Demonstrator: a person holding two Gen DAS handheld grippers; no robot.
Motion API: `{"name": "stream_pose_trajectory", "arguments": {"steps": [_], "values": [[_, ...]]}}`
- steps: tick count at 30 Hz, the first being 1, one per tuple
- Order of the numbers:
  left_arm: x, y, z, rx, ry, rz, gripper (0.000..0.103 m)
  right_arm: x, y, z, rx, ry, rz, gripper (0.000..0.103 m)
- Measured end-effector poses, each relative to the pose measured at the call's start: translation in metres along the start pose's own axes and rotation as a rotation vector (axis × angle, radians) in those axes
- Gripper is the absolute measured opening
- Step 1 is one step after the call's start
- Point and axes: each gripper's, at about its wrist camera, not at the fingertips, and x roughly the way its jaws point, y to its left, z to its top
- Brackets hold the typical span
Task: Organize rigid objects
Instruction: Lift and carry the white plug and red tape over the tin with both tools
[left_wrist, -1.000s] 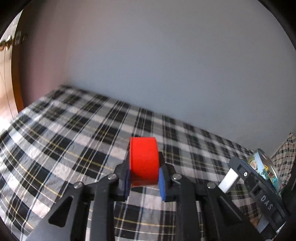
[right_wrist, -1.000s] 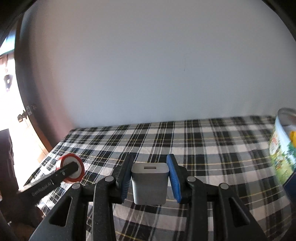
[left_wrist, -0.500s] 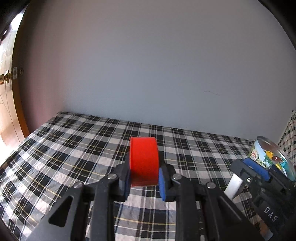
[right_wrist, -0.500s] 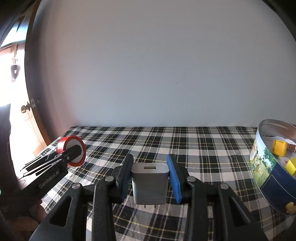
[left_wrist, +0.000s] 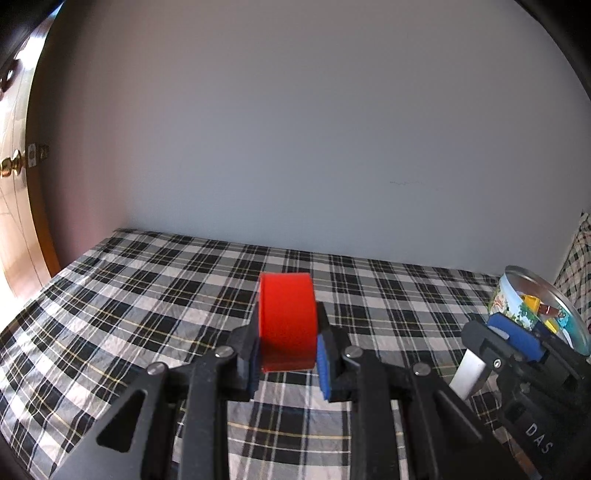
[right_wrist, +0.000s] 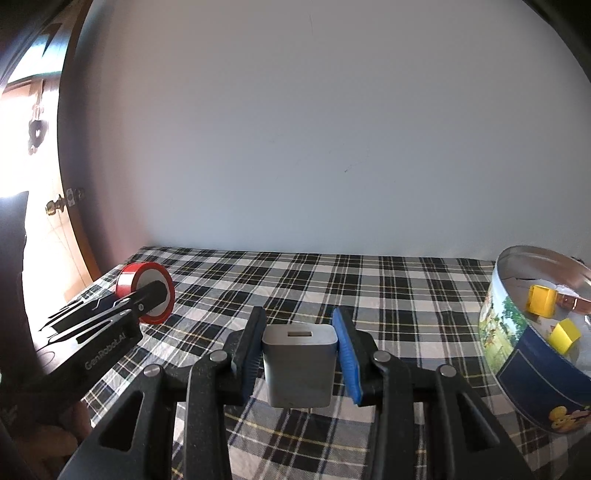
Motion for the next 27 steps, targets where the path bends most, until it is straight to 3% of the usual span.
{"name": "stream_pose_trajectory", "arguments": {"steps": [14,27], "values": [[-0.015,-0.032,-0.009,0.015,-0.010,-0.038,0.022,-0.028,-0.028,-0.005,-0.024,-0.022,-0.030,0.040],[-0.022,-0.085,-0.018,0.054,-0.006,-0.110,0.022,-0.051,-0.060,-0.011,-0.029,-0.047,-0.082,0.040]]}}
